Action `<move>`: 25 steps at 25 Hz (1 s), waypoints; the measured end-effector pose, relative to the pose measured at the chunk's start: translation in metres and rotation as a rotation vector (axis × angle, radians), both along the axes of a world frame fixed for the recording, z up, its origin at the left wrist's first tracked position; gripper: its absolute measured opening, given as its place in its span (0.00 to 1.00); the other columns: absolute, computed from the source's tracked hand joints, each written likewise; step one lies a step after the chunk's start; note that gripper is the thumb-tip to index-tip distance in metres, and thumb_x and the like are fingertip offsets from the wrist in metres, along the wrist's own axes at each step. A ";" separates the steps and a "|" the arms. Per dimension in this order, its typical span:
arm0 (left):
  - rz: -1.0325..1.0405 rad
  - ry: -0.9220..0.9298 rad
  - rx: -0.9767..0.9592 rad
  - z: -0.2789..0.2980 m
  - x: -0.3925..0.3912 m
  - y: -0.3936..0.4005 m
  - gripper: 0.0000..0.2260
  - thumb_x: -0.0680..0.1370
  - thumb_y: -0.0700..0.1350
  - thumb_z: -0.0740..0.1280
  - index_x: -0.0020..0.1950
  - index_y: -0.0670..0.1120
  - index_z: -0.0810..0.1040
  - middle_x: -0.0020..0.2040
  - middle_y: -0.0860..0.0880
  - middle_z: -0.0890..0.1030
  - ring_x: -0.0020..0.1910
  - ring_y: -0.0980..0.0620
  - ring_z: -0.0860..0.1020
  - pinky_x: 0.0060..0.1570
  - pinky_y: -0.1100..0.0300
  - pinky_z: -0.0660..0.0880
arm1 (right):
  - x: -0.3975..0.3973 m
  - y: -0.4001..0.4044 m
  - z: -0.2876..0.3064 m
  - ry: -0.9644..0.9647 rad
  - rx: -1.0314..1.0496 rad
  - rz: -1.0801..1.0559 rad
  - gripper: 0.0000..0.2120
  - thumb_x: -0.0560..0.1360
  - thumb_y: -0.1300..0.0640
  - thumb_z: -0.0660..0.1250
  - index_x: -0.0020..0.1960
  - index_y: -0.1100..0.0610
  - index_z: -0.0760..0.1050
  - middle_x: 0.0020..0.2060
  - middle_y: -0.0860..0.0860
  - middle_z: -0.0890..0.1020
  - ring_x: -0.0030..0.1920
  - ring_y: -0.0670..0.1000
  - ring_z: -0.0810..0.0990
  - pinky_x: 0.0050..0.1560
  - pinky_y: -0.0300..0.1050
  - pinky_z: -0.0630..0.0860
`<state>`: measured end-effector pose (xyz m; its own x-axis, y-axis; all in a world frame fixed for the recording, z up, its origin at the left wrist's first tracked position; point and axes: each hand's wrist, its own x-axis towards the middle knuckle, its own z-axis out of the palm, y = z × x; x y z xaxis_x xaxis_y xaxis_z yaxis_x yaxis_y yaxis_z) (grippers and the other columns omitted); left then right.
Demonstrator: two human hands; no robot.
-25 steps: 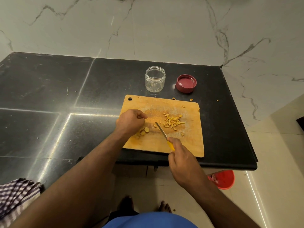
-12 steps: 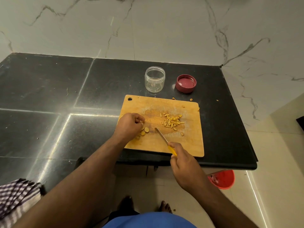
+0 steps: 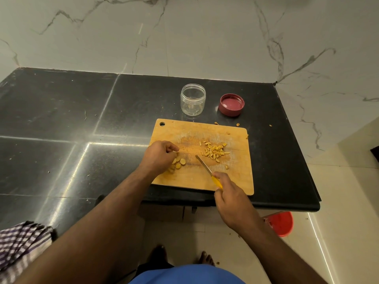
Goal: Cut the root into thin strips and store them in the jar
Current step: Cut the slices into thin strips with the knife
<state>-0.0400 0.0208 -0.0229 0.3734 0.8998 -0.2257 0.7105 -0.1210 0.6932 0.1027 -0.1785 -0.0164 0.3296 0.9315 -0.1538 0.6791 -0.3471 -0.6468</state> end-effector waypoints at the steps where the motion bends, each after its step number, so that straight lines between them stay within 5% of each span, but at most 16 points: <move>1: 0.011 0.004 0.005 0.001 -0.003 0.000 0.12 0.81 0.38 0.64 0.58 0.49 0.83 0.51 0.53 0.79 0.43 0.58 0.76 0.36 0.65 0.72 | 0.004 0.000 -0.001 0.000 0.003 -0.032 0.19 0.82 0.58 0.56 0.72 0.47 0.63 0.46 0.46 0.75 0.36 0.41 0.71 0.31 0.32 0.62; 6: -0.068 0.050 0.035 0.006 -0.005 -0.001 0.09 0.78 0.45 0.71 0.58 0.50 0.84 0.54 0.52 0.79 0.49 0.56 0.75 0.40 0.64 0.72 | 0.005 0.003 -0.001 0.013 0.023 -0.025 0.19 0.82 0.58 0.56 0.71 0.47 0.63 0.47 0.48 0.77 0.35 0.44 0.73 0.31 0.35 0.62; 12: -0.260 0.268 0.199 0.007 -0.001 -0.009 0.11 0.77 0.53 0.72 0.59 0.55 0.84 0.63 0.51 0.77 0.62 0.49 0.70 0.60 0.52 0.73 | -0.002 0.003 -0.003 0.068 0.003 -0.010 0.18 0.82 0.57 0.56 0.71 0.46 0.63 0.40 0.45 0.75 0.33 0.44 0.73 0.29 0.35 0.64; 25: -0.417 0.409 0.228 0.017 0.011 -0.002 0.04 0.78 0.52 0.70 0.52 0.58 0.80 0.60 0.54 0.78 0.59 0.50 0.70 0.58 0.50 0.74 | -0.003 0.005 -0.003 0.092 0.009 -0.025 0.18 0.82 0.57 0.56 0.70 0.46 0.64 0.39 0.45 0.76 0.33 0.45 0.73 0.29 0.36 0.66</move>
<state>-0.0289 0.0189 -0.0054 0.6275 0.7395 -0.2437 0.7739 -0.5581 0.2992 0.0998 -0.1740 -0.0196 0.3379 0.9246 -0.1761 0.6075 -0.3572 -0.7095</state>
